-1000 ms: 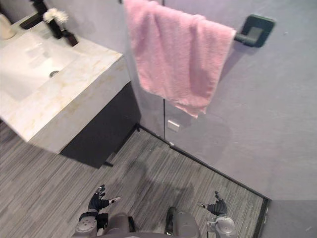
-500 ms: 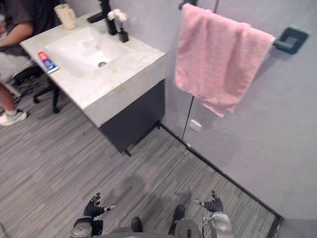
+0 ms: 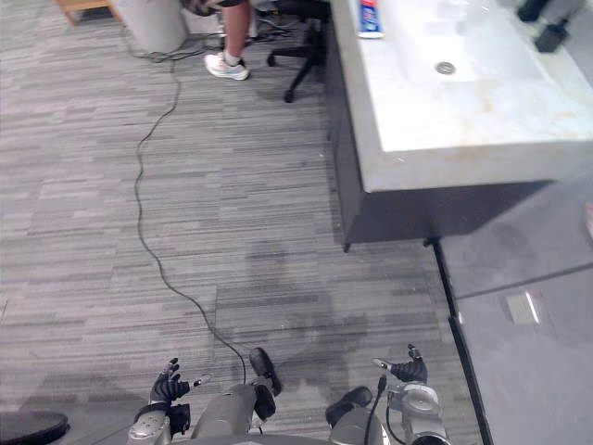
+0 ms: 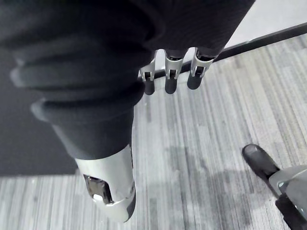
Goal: Organize washtable
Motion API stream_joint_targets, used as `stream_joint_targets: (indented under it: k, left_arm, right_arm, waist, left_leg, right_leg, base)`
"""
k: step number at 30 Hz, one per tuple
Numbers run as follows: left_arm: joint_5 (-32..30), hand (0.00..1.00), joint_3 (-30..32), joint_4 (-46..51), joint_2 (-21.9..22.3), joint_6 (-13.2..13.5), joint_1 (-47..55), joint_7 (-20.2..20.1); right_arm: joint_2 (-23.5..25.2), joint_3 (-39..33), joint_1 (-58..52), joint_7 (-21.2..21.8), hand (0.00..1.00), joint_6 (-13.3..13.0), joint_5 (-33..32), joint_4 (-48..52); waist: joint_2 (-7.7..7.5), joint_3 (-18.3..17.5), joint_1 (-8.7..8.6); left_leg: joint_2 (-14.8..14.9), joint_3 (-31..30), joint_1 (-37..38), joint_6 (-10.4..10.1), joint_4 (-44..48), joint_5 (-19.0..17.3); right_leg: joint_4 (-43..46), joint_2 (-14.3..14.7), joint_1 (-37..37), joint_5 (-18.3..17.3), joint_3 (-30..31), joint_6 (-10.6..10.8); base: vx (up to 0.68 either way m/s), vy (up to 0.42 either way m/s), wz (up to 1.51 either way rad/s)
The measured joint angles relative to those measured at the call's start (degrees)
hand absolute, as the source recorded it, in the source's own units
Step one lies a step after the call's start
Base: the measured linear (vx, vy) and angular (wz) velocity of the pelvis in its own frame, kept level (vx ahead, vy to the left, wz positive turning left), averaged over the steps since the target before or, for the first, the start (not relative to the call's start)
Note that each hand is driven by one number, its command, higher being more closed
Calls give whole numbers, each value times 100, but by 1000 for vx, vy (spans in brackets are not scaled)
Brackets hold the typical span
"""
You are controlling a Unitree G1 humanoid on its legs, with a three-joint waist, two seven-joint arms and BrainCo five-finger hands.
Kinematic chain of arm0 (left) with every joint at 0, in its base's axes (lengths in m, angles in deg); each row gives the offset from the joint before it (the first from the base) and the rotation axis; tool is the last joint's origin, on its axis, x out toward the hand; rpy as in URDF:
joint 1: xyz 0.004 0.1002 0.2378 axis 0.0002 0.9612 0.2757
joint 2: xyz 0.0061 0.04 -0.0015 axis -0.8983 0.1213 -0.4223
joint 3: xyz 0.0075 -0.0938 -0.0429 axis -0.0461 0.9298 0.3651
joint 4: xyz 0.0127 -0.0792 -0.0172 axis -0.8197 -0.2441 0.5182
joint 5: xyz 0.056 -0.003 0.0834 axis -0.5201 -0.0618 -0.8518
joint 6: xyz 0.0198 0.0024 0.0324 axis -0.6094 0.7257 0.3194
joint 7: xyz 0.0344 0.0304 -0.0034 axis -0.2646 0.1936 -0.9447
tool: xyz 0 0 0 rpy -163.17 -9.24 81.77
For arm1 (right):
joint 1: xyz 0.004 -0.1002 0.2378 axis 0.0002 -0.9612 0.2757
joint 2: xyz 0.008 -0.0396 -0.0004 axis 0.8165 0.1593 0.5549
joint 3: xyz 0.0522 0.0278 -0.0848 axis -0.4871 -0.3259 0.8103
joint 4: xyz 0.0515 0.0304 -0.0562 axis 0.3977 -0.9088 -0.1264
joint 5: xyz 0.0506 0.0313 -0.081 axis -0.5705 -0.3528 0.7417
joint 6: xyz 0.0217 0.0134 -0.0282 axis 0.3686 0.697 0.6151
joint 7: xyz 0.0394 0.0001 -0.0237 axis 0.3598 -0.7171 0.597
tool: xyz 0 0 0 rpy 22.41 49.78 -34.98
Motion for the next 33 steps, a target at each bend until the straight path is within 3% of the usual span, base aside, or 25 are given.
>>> stream_joint_targets:
  k: [2,3,4,5,6,7,8,9,11,13,15,16,17,18,19,20,21,22,23,24,25,27,29,33]
  left_arm:
    - [27,0,-2,-197,49,-14,28,-6]
    - [25,0,-5,-217,29,-30,29,-2]
    - [22,0,-9,-224,4,-54,43,-2]
    - [21,0,-34,-220,-3,-55,43,-2]
    - [21,0,-133,-171,-148,-50,9,0]
    - [21,0,-134,-161,-185,-50,3,1]
    - [21,0,-136,-111,-322,-51,1,7]
    - [21,0,-143,-104,-394,-55,7,13]
    - [20,0,-167,-105,-402,-55,-6,17]
    - [18,0,-301,-114,-386,-55,-106,8]
    - [16,0,-322,-130,-337,-55,-190,-3]
    - [16,0,-332,-135,-316,-47,-243,-4]
    - [-9,0,-339,-142,-326,-46,-237,-8]
    - [-19,0,-345,-147,-320,-47,-240,-13]
    - [-22,0,-348,-145,-302,-48,-226,-14]
    - [-22,0,-366,-148,-289,-50,-218,-13]
    - [-20,0,-400,-147,-291,-51,-212,-13]
    - [-17,0,-400,-122,-231,-68,-203,-14]
    - [-18,0,-346,43,-131,-84,-117,-13]
    - [-18,0,-317,115,-79,-88,-75,-16]
    - [-19,0,-308,188,-9,-115,-117,-28]
    - [-8,0,-269,351,87,-113,-232,-25]
    - [-9,0,-222,476,156,-95,-221,-21]
    - [-23,0,-49,485,234,-118,-84,-21]
  right_arm:
    - [5,131,96,10,0,-5,62,-161]
    - [7,130,93,11,0,-2,70,-179]
    - [0,130,65,14,0,18,70,-171]
    - [-9,132,29,9,0,32,69,-167]
    - [52,182,-113,23,0,42,53,-153]
    - [82,193,-127,28,0,42,49,-152]
    - [209,214,-196,45,0,41,42,-122]
    - [258,293,-238,108,0,32,-9,-18]
    - [217,355,-239,121,0,9,-9,60]
    - [179,353,-260,120,0,-13,-20,66]
    - [182,343,-271,122,0,-7,-54,66]
    - [197,334,-281,126,0,-7,-77,57]
    - [231,318,-301,129,0,-3,-76,62]
    - [254,287,-341,128,0,-5,-77,73]
    - [270,282,-480,129,0,4,-76,211]
    - [286,236,-591,135,0,10,-76,349]
    - [288,221,-640,135,0,16,-72,422]
    - [274,154,-682,140,0,44,-63,554]
    - [235,141,-681,136,0,73,-63,752]
    - [236,143,-681,134,0,78,-71,865]
    - [306,191,-688,128,0,70,-76,1049]
    - [376,196,-684,129,0,105,-136,1198]
    - [456,220,-731,128,0,146,-142,1343]
    - [509,311,-853,131,0,185,-138,1569]
  waist:
    - [-5,3,109]
    - [-18,11,112]
    - [-42,23,84]
    - [-70,40,28]
    - [-6,61,-187]
    - [-22,75,-198]
    - [-107,149,-233]
    - [-159,266,-284]
    - [-224,335,-345]
    - [-157,450,-393]
    - [-92,520,-425]
    - [-166,485,-507]
    - [-107,507,-555]
    - [-119,500,-575]
    - [-193,424,-581]
    - [-138,416,-626]
    - [-118,402,-661]
    - [28,400,-657]
    - [168,404,-634]
    - [208,390,-615]
    - [231,385,-519]
    - [168,405,-489]
    - [64,385,-343]
    - [21,337,-146]
  left_leg:
    - [22,-43,-144,22,747,-652]
    - [-28,-70,-151,35,871,-803]
    - [-219,-199,-137,54,909,-1009]
    - [-307,-290,-113,115,904,-1065]
    - [-432,-660,41,189,883,-1141]
    - [-443,-706,60,201,879,-1154]
    - [-497,-870,218,231,771,-1174]
    - [-579,-934,497,235,604,-1218]
    - [-606,-987,703,218,576,-1290]
    - [-602,-1038,965,152,589,-1451]
    - [-609,-1091,1222,18,504,-1537]
    - [-622,-1208,1500,-106,326,-1608]
    - [-654,-1305,1672,-183,226,-1651]
    - [-652,-1354,1804,-291,175,-1713]
    - [-610,-1400,1998,-585,233,-1884]
    - [-462,-1458,2075,-835,562,-2028]
    - [-362,-1448,2055,-907,858,-2069]
    - [-65,-1359,1909,-998,1710,-2114]
    - [383,-1255,1599,-1166,2961,-1857]
    - [564,-1264,1399,-1134,3595,-1521]
    - [961,-1231,1011,-1101,4635,-1478]
    - [1219,-1082,704,-979,5269,-1568]
    - [1307,-930,255,-799,5170,-1683]
    - [1173,-961,-551,-781,3569,-1688]
  right_leg:
    - [580,-383,33,-204,94,212]
    - [838,-553,22,-298,162,143]
    - [1503,-919,-133,-454,660,-416]
    - [1915,-1074,-319,-413,1152,-890]
    - [3029,-855,-1102,-393,3288,-1014]
    - [3200,-729,-1199,-556,3581,-878]
    - [3704,-232,-1559,-1090,4321,-695]
    - [3862,225,-1934,-1540,4582,-722]
    - [3719,486,-2175,-1719,4479,-696]
    - [2846,925,-2632,-1662,4261,-628]
    - [1617,1206,-2817,-1238,4110,-598]
    - [774,1337,-2870,-783,3962,-596]
    - [531,1377,-2889,-617,3935,-637]
    - [519,1373,-2906,-552,3958,-699]
    - [852,1357,-2970,-496,4034,-932]
    - [1269,1339,-2948,-305,4001,-1194]
    - [1473,1346,-2916,-220,3955,-1219]
    - [1832,1429,-2816,-392,3912,-1365]
    - [1942,1686,-2603,-688,3938,-1507]
    - [1937,1816,-2497,-793,4003,-1531]
    - [1864,2036,-2213,-954,4219,-1596]
    - [1604,2173,-1627,-1136,4510,-1576]
    - [1095,2241,-948,-1204,5022,-1541]
    - [563,2228,-278,-1265,5772,-1353]
  base:
    - [62,165,5]
    - [46,207,21]
    - [26,197,39]
    - [171,274,96]
    - [195,178,86]
    - [268,144,99]
    - [247,55,51]
    - [253,60,48]
    - [182,36,22]
    - [258,26,27]
    - [414,-8,30]
    - [459,-39,40]
    - [501,-50,44]
    - [574,-114,45]
    - [715,-191,57]
    - [719,-227,58]
    - [612,-226,43]
    - [661,-194,-10]
    - [677,-168,-40]
    - [674,-135,-94]
    - [500,-99,-84]
    - [635,-90,-84]
    - [620,-8,-112]
    - [439,139,-99]
